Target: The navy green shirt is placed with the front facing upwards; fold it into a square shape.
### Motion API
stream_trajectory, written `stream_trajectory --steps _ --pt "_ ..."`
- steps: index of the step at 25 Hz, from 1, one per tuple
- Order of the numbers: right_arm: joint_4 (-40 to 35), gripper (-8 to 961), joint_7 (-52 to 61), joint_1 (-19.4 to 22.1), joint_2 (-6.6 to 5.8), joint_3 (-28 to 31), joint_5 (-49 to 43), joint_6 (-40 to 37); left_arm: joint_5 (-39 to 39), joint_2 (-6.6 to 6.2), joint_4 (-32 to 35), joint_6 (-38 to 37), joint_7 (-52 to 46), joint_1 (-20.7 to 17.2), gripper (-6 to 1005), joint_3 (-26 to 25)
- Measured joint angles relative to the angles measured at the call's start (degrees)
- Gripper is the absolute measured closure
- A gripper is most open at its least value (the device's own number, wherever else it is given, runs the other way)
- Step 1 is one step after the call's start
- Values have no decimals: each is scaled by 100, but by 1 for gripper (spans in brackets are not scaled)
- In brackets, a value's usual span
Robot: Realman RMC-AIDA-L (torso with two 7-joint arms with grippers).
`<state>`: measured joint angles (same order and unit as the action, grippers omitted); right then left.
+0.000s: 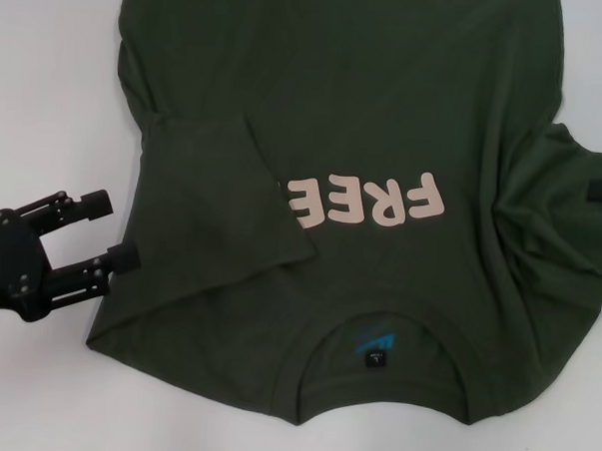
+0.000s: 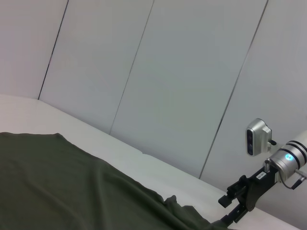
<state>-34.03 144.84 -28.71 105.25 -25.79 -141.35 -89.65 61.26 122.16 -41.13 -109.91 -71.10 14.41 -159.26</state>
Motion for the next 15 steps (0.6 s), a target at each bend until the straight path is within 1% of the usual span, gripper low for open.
stream_trajectory --steps 8,15 --pt "7 100 2 22 -8 -13 1 -15 0 0 -7 6 7 0 215 -153" --pt "7 99 -12 7 4 -24 -1 2 0 0 -9 5 9 23 215 -158"
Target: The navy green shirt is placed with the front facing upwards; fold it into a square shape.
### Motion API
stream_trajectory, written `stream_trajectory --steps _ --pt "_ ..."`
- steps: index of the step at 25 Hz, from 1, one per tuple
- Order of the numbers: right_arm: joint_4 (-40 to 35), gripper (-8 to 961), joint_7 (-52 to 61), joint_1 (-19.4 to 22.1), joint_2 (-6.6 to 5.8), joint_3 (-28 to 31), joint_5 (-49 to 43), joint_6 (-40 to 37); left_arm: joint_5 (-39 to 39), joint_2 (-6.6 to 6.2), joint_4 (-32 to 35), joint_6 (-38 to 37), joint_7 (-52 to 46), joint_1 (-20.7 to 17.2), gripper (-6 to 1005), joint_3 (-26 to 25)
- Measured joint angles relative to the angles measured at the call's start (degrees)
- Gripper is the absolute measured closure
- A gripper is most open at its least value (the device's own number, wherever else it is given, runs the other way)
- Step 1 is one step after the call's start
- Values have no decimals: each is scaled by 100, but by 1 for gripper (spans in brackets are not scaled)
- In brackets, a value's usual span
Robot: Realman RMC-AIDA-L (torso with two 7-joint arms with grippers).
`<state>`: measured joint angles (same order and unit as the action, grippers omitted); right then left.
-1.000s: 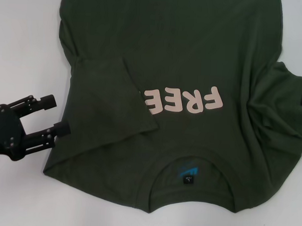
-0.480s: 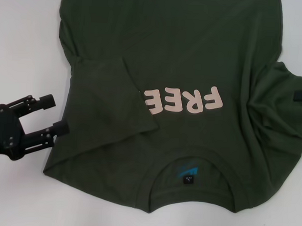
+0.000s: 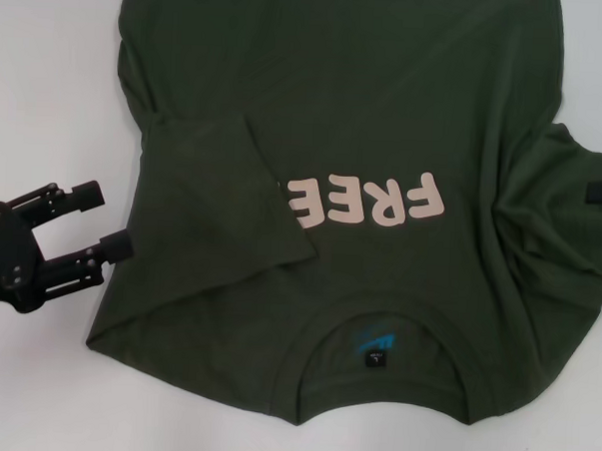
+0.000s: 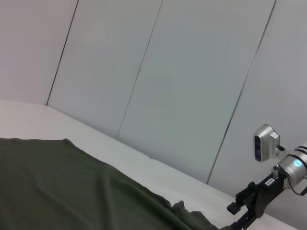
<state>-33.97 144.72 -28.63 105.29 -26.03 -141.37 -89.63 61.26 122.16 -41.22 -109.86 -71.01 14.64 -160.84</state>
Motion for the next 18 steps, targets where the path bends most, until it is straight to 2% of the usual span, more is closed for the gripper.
stream_trajectory --steps 18 --pt "-5 99 -32 16 30 -113 -5 103 0 0 1 0 0 15 216 0"
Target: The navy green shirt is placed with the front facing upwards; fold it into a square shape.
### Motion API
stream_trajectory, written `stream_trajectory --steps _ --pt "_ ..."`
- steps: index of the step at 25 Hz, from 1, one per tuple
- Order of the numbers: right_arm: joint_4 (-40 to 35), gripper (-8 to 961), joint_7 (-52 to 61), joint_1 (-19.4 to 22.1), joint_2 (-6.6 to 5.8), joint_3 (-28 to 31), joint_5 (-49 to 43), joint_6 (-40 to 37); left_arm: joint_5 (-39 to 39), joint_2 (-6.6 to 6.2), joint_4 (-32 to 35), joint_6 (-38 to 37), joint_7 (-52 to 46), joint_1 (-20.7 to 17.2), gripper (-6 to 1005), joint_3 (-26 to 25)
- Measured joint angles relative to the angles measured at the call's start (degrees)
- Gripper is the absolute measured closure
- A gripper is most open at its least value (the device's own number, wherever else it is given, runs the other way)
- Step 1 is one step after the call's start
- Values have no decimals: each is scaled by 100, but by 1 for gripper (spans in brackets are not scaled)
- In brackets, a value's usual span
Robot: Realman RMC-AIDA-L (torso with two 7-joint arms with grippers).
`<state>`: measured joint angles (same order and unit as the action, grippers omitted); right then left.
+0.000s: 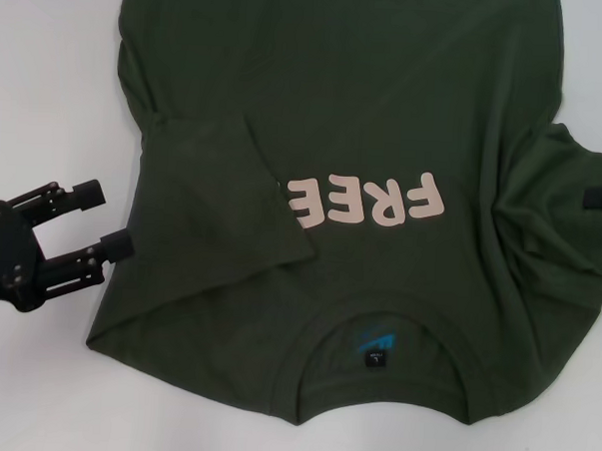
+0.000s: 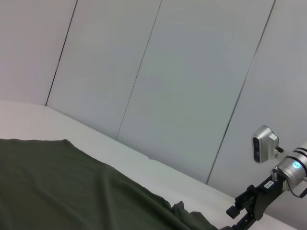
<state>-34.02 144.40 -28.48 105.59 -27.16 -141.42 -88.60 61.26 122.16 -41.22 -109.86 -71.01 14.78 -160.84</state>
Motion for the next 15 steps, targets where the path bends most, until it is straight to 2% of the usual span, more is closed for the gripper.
stream_trajectory --steps 15 --pt "79 101 0 -34 53 -18 8 129 0 0 -1 0 0 -39 216 0"
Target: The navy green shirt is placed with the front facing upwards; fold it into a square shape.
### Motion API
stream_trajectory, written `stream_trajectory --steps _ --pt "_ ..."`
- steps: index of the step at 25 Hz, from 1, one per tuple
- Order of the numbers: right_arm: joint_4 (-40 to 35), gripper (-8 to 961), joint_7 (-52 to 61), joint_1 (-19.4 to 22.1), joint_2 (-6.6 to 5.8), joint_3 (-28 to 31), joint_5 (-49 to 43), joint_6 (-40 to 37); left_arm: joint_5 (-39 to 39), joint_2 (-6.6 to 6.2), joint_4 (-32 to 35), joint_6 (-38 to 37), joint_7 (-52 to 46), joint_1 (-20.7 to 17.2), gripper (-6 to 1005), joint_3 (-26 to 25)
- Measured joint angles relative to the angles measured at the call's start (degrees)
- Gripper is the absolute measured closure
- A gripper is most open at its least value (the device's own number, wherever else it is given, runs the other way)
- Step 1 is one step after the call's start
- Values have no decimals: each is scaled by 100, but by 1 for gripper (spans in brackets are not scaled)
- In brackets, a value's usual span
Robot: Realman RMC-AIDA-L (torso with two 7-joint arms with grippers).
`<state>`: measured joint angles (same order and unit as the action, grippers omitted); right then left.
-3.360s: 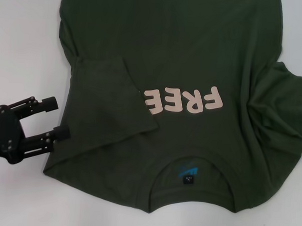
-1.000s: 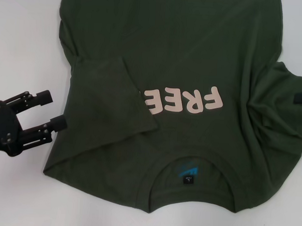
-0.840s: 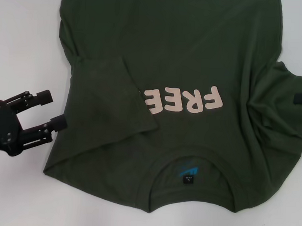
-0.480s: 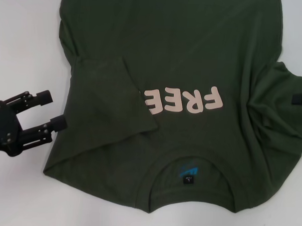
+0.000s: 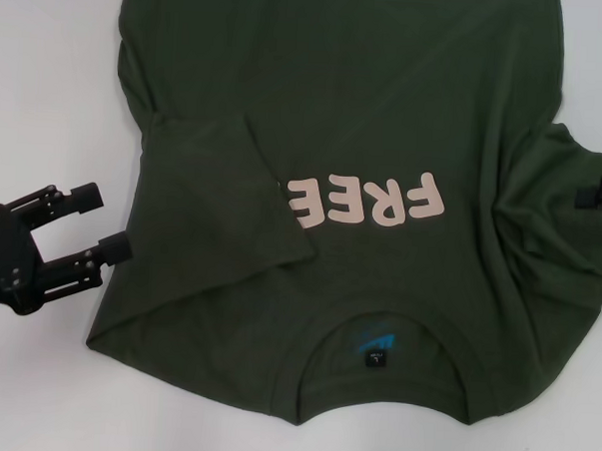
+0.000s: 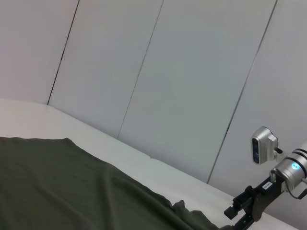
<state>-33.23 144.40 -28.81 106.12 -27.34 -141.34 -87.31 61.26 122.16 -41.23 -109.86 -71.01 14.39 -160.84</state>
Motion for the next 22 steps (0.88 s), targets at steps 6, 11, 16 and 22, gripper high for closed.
stream_trajectory --steps 6,11,16,22 --pt "4 100 0 -2 4 57 33 4 0 0 0 0 0 19 216 0" --pt "51 106 -4 -4 7 71 108 -1 0 0 2 0 0 37 216 0" --pt "53 119 -15 -11 10 71 159 5 0 0 -1 0 0 45 216 0" --pt "54 134 -68 -18 58 71 213 32 0 0 -7 3 9 54 216 0"
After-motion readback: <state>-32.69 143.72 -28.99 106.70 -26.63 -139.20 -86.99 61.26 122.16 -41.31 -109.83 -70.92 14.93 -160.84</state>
